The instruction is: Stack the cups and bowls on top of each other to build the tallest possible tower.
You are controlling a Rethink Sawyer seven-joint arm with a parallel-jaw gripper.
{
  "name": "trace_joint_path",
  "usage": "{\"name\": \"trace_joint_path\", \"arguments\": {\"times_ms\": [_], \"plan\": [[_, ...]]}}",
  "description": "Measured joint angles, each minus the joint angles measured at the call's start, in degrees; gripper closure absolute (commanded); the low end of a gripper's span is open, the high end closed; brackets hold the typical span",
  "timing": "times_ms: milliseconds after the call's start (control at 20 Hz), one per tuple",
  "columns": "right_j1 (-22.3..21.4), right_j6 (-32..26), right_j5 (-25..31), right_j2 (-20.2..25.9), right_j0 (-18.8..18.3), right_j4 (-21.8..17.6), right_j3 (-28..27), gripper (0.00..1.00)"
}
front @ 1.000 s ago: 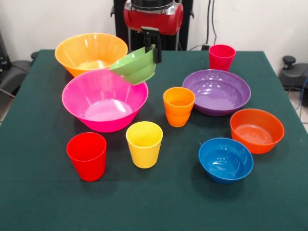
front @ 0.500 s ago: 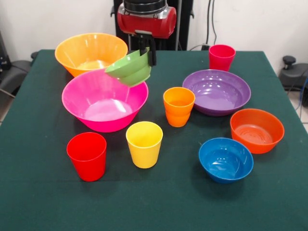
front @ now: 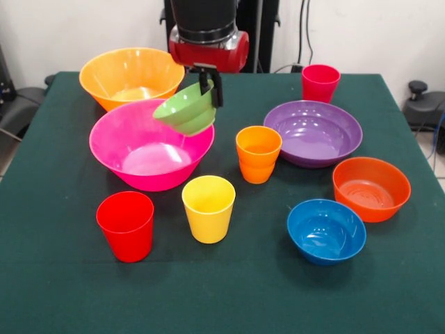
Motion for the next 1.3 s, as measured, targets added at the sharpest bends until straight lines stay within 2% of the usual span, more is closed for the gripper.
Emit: {"name": "trace_joint_path", "arguments": {"times_ms": [500,1300], "plan": [[2.7,0.0,-0.6,1.6,-1.8,-2.5,0.2,1.00],[2.8,0.0,-0.6,4.5,-5.5,-3.2,0.3,1.00]]}}
